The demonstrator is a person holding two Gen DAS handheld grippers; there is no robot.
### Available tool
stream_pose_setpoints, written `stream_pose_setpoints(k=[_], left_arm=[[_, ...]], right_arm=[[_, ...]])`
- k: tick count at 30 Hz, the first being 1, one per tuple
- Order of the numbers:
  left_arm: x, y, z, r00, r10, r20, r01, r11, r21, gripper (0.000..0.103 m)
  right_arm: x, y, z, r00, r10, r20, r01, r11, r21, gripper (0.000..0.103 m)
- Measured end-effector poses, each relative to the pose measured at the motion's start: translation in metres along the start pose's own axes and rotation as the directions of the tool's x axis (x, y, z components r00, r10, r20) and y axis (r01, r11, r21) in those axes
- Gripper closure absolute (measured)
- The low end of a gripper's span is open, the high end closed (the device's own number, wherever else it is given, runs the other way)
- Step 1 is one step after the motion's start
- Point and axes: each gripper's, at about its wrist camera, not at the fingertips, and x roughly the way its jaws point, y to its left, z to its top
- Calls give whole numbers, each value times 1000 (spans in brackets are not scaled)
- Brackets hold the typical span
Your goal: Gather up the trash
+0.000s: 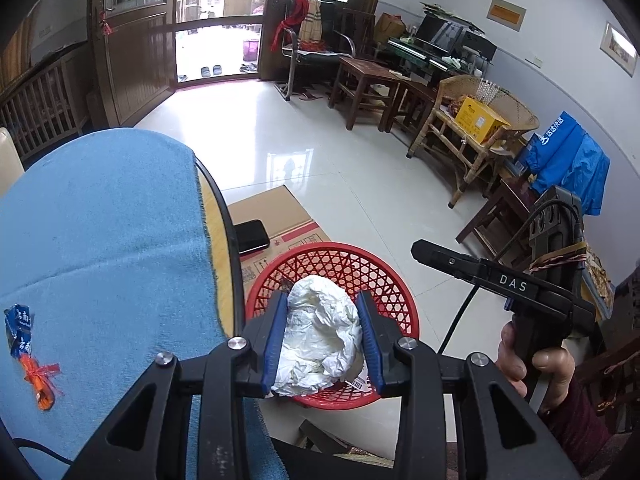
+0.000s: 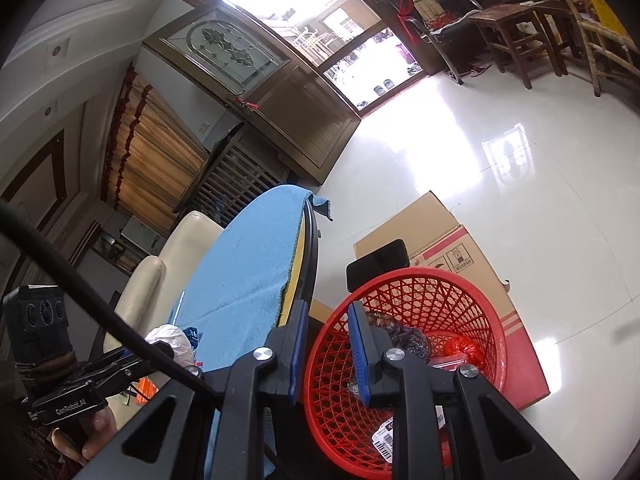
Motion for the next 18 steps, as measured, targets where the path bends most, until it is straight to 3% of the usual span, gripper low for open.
stream_pose_setpoints(k=[2, 4, 9, 15, 18], left_arm=[[7, -2, 1, 1000, -18, -8, 18, 1000, -11, 49], [9, -5, 1, 999, -39, 5, 39, 999, -18, 39], [-4, 1, -1, 993, -108, 49, 110, 993, -39, 33], [-30, 38, -24, 996, -34, 81, 41, 995, -93, 30], [-48, 72, -48, 995, 50, 83, -37, 988, -153, 30]], right_arm=[[-1, -1, 1, 1000, -13, 5, 13, 1000, 4, 79], [-2, -1, 3, 1000, -26, 9, 26, 1000, 7, 79], [-5, 7, 8, 999, -51, 15, 51, 999, 1, 79], [5, 27, 6, 999, -49, -11, 48, 998, -38, 79], [18, 40, 0, 998, -29, -49, 27, 998, -55, 79]])
